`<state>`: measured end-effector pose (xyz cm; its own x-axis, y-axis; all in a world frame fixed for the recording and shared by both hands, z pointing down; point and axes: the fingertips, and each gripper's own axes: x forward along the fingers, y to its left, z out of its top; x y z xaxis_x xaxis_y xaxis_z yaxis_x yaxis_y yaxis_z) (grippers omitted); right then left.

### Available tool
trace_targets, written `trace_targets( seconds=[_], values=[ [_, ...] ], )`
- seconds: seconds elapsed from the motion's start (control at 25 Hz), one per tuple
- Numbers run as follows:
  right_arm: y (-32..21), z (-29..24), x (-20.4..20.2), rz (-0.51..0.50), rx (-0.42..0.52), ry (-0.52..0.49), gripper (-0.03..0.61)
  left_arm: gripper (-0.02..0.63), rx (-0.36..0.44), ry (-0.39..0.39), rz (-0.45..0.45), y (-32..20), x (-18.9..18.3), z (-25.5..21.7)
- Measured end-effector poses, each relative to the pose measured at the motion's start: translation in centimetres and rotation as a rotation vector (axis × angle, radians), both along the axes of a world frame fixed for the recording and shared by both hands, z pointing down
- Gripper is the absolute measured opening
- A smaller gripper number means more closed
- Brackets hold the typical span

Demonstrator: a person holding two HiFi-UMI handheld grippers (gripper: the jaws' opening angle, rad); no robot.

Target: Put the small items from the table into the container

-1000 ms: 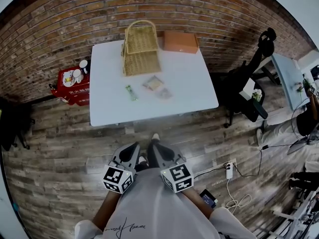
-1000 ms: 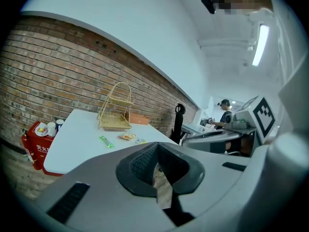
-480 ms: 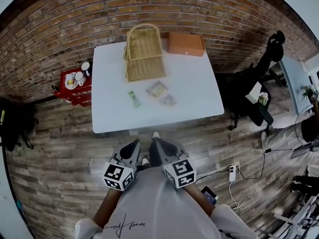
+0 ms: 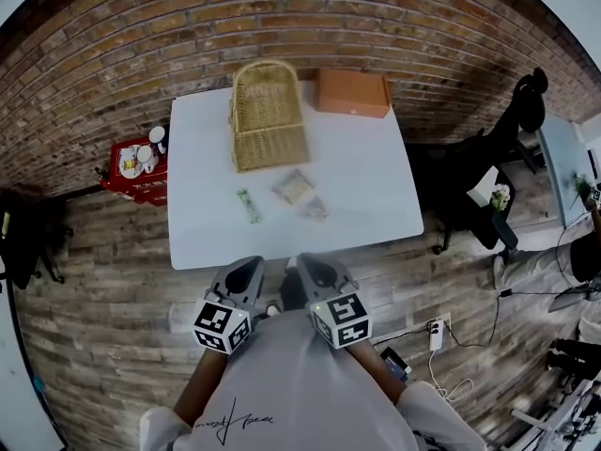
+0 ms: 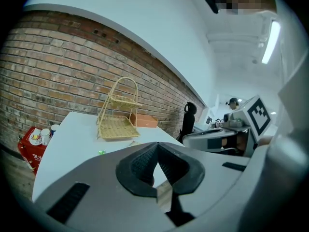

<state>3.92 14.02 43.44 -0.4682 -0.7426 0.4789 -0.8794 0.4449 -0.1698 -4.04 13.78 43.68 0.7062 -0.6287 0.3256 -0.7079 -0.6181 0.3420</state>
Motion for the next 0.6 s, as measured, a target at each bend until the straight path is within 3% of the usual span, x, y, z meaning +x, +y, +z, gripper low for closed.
trace_targets(
  seconds=[0.6],
  values=[
    [-7.1,-0.6,2.9,-0.047,0.039,-0.069,0.021,0.009,0.005,-0.032,-0.076,-6.4,2.5,0.1]
  ],
)
